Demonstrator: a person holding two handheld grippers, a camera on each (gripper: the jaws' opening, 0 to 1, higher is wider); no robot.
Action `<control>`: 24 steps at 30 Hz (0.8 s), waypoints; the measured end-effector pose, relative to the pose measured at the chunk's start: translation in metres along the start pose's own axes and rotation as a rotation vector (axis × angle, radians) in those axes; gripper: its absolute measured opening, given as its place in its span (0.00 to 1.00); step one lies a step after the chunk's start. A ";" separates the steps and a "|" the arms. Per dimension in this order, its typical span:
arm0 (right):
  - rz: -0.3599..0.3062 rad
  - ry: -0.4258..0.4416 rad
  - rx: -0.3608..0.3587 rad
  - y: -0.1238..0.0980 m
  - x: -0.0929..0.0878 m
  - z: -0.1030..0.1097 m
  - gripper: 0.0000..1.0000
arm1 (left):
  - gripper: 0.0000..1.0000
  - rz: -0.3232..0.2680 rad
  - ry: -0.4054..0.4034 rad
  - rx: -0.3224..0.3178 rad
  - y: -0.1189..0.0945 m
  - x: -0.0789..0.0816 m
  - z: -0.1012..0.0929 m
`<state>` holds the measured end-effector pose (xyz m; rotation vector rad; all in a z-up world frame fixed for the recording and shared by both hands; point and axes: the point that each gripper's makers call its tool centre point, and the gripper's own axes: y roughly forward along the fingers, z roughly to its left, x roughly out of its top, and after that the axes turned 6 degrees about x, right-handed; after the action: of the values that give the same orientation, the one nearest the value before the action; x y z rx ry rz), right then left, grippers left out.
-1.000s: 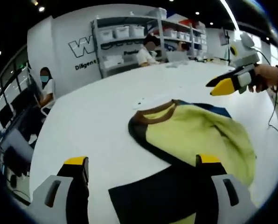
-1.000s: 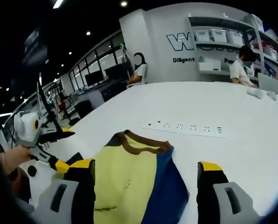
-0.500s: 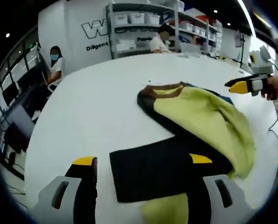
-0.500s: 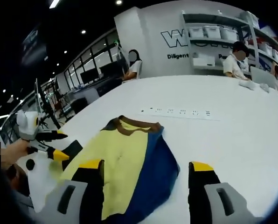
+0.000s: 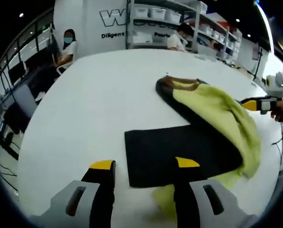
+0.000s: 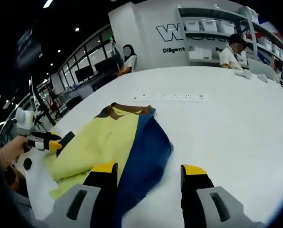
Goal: Fold the garment on the visible template until the final outline fits inside the template.
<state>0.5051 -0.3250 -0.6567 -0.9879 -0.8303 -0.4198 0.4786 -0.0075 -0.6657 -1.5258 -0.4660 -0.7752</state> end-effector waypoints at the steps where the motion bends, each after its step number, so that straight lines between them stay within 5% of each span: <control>1: 0.009 0.002 -0.001 0.001 -0.003 0.000 0.47 | 0.40 0.005 0.002 -0.001 0.001 -0.002 -0.001; 11: 0.009 -0.008 -0.077 0.011 -0.010 -0.011 0.23 | 0.20 -0.006 0.067 0.045 0.001 0.000 0.001; 13: 0.005 -0.012 -0.081 0.012 -0.009 -0.011 0.15 | 0.08 0.002 0.075 0.058 0.001 -0.001 0.004; 17: 0.011 -0.061 -0.109 0.011 -0.005 -0.013 0.01 | 0.04 -0.005 0.082 0.062 -0.001 0.000 0.006; 24: 0.050 -0.119 -0.156 0.004 -0.001 -0.026 0.00 | 0.03 -0.058 0.084 0.137 -0.011 0.011 0.027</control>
<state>0.5175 -0.3457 -0.6672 -1.1855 -0.8872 -0.3902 0.4838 0.0187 -0.6489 -1.3524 -0.4925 -0.8320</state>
